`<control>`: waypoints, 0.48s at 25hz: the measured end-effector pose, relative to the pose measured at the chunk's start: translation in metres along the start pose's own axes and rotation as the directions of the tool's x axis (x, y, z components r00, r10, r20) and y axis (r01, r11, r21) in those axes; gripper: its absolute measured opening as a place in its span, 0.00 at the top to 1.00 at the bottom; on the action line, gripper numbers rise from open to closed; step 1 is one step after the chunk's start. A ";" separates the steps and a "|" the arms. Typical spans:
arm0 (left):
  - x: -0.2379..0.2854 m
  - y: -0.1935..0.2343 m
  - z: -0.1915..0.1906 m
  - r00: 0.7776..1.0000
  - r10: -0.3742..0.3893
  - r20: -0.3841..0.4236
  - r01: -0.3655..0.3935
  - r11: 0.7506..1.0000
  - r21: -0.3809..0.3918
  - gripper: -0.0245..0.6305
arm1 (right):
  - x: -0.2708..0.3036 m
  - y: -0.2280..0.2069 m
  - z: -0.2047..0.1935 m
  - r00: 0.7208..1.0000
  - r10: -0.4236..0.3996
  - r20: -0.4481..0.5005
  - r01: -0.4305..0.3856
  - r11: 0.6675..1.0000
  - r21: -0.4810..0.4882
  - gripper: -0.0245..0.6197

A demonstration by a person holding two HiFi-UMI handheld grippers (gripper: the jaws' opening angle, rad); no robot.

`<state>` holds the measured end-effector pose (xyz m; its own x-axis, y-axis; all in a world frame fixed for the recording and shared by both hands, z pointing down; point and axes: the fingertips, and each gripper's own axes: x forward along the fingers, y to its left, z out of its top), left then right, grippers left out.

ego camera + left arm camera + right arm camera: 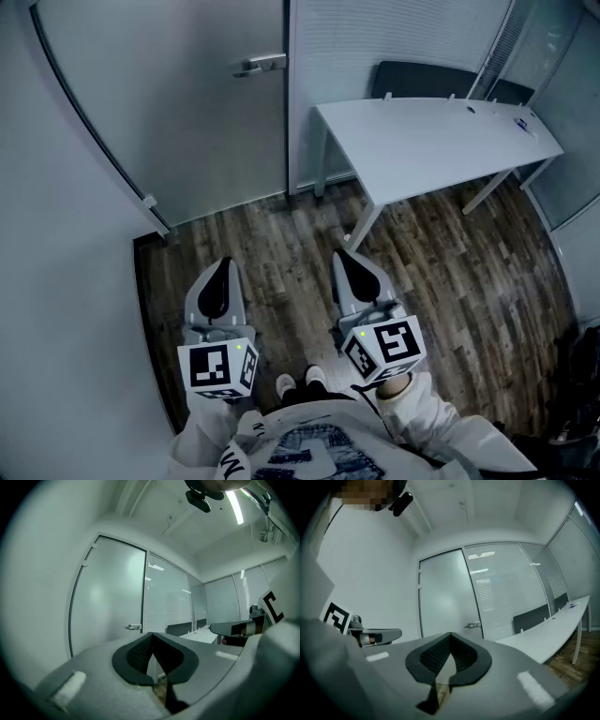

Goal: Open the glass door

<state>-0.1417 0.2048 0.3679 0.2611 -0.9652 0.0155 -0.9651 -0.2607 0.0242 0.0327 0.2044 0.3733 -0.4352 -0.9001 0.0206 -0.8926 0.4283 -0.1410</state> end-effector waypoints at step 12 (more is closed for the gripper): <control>0.006 -0.014 0.006 1.000 -0.008 0.002 0.007 1.000 0.014 0.96 | -0.003 -0.008 0.009 1.000 0.013 0.021 -0.013 1.000 0.010 0.96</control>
<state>-0.1267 0.2029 0.3616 0.2683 -0.9632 0.0136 -0.9633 -0.2682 0.0107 0.0420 0.2034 0.3657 -0.4444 -0.8958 -0.0023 -0.8854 0.4396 -0.1511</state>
